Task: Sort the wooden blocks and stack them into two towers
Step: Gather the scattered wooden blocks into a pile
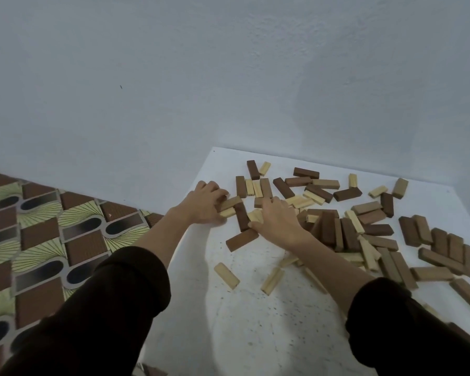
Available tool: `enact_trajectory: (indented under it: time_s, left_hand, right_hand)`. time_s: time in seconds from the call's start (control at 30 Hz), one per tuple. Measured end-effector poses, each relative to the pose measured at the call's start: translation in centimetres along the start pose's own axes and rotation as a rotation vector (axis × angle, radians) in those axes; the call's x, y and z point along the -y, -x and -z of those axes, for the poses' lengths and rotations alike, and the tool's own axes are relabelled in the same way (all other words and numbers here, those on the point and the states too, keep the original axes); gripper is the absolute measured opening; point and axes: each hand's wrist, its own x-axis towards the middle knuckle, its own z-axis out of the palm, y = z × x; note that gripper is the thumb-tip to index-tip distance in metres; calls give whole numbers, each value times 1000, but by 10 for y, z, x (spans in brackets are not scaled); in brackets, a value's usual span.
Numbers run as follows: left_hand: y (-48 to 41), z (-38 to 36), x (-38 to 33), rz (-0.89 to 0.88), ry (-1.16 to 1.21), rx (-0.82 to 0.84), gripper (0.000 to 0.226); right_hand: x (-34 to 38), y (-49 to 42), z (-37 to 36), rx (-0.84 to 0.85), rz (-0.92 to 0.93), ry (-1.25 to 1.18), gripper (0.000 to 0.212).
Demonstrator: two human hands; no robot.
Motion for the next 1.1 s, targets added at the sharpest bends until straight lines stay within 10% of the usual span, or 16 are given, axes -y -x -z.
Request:
enact_trajectory:
  time_s: [0.7, 1.1]
  left_hand:
    - [17, -15, -23, 54, 58, -197, 50]
    - [25, -1, -83, -2, 528, -370, 50]
  right_hand:
    - [5, 3, -7, -27, -26, 18, 45]
    - [-26, 30, 20, -301, -45, -142, 45]
